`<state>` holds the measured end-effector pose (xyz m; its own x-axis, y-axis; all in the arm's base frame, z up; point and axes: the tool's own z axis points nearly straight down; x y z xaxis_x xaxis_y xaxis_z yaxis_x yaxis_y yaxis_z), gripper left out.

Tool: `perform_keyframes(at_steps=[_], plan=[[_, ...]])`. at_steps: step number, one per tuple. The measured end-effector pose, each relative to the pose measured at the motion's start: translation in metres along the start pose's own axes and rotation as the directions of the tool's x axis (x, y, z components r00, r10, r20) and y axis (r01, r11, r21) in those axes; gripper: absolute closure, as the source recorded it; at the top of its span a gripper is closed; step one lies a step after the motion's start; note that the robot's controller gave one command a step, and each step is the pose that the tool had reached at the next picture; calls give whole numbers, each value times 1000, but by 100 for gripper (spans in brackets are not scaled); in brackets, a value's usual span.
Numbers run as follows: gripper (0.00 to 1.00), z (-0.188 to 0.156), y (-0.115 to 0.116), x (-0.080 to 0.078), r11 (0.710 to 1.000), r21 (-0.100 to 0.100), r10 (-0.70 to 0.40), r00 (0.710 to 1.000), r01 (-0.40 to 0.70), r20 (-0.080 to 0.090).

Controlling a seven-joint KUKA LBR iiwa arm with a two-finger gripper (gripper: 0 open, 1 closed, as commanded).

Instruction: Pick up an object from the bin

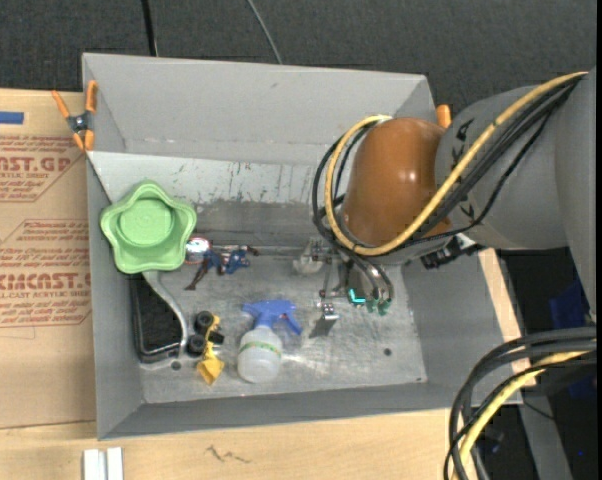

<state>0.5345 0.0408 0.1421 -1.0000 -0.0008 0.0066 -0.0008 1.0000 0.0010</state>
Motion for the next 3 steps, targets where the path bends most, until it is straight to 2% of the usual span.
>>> perform_keyframes(at_steps=[1, 2, 3], plan=[[0, -3, 0, -2, 1000, 0, 0, 1000, 0, 7], [0, 7, 16, -5, 998, 3, -62, 998, 62, 11], [100, 64, 71, 23, 892, 12, -452, 892, 452, 9]])
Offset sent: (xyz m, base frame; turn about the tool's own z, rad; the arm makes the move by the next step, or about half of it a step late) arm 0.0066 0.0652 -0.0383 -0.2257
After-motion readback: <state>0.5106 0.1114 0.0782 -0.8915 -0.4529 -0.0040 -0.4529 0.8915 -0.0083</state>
